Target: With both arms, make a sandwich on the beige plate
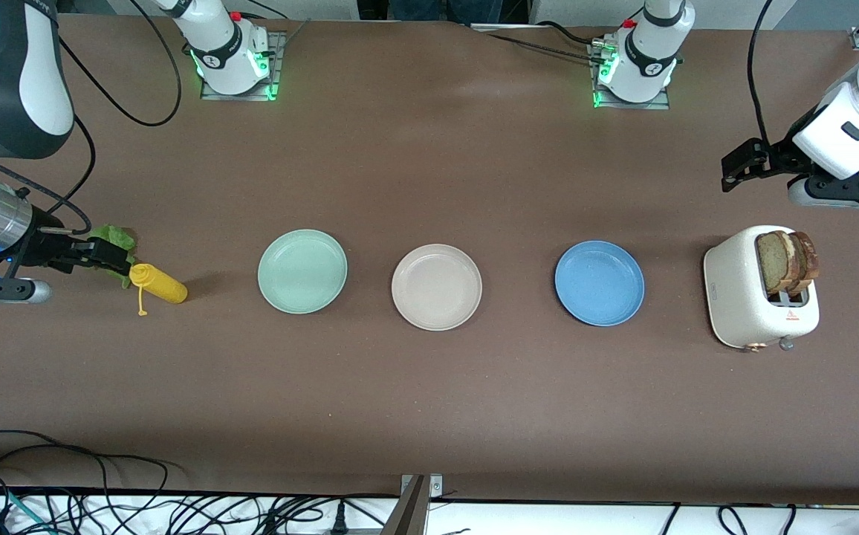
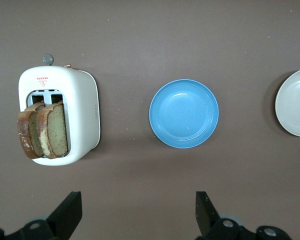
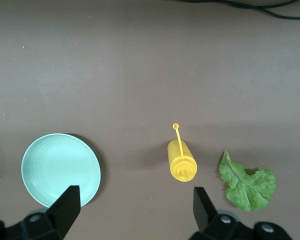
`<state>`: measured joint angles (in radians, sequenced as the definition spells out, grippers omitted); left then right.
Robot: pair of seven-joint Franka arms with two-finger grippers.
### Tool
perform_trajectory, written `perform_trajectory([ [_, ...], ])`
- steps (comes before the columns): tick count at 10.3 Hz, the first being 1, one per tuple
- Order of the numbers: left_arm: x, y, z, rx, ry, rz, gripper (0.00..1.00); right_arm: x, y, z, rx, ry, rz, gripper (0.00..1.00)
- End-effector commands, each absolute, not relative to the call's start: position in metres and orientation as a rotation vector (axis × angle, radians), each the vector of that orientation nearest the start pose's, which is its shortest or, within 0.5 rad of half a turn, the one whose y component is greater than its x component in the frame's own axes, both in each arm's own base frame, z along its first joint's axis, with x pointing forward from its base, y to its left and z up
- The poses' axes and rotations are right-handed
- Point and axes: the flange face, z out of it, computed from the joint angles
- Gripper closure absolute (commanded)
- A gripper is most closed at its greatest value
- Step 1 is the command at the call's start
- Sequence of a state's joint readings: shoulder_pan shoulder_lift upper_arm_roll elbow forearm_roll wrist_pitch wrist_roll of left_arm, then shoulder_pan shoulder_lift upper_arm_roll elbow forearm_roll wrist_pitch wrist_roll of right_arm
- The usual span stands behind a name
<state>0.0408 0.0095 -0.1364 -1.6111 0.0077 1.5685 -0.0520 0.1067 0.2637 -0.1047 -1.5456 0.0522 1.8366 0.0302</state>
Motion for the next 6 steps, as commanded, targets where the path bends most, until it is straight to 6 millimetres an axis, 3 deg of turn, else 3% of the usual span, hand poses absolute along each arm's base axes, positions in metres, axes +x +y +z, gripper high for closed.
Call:
perform_trajectory([
  [1,0.5557,-0.0524,0.6050,-3.149,0.097,0.088,0.00,0.6471,0.0122,0.5064,-3.104,0.070,-0.056,0.00],
  [6,0.5555,-0.0552,0.6057,-3.151,0.104,0.086,0.00,0.6471,0.0141,0.5064,-3.104,0.066,-0.056,0.00],
])
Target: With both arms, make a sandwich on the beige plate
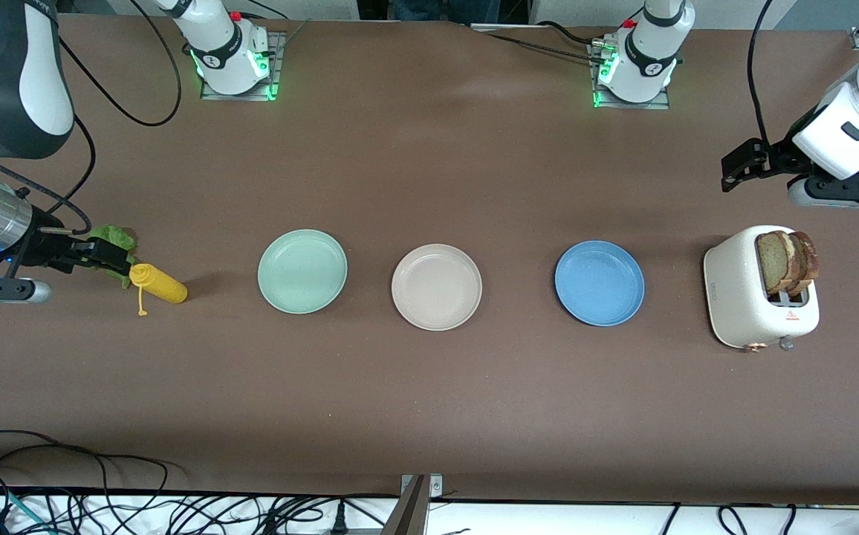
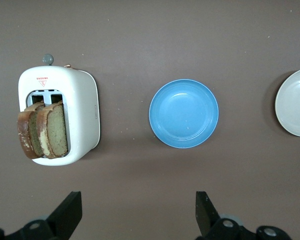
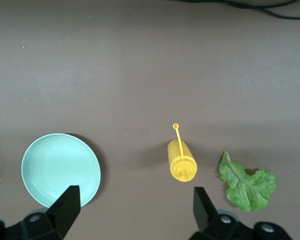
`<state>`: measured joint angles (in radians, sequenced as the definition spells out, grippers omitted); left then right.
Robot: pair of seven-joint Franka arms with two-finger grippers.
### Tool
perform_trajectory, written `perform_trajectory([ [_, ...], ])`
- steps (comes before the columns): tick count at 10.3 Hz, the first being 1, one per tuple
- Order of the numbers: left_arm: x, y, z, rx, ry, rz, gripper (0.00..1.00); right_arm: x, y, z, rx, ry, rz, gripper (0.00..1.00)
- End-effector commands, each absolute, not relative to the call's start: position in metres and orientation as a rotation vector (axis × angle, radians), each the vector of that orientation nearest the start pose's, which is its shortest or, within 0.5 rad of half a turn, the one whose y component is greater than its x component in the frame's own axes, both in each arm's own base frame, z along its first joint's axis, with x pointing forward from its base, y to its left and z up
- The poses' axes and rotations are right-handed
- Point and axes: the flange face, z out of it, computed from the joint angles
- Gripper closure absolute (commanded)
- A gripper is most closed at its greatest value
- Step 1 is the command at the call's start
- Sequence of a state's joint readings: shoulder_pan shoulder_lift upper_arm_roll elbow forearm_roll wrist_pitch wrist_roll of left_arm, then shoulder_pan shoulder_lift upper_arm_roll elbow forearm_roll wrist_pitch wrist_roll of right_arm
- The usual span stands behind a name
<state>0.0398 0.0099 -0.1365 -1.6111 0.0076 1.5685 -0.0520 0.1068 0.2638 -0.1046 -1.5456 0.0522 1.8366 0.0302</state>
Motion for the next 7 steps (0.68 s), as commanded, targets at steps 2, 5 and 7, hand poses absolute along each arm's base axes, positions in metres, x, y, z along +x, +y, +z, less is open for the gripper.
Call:
perform_trajectory([
  [2,0.5555,-0.0552,0.6057,-3.151,0.104,0.086,0.00,0.6471,0.0112,0.5064,-3.104,0.066,-0.056,0.00],
  [5,0.5555,-0.0560,0.6057,-3.151,0.106,0.086,0.00,0.6471,0.0141,0.5064,-3.104,0.066,-0.056,0.00],
  [7,0.5552,-0.0552,0.6054,-3.150,0.104,0.091,0.00,0.6471,0.0142,0.5064,-3.102,0.066,-0.056,0.00],
])
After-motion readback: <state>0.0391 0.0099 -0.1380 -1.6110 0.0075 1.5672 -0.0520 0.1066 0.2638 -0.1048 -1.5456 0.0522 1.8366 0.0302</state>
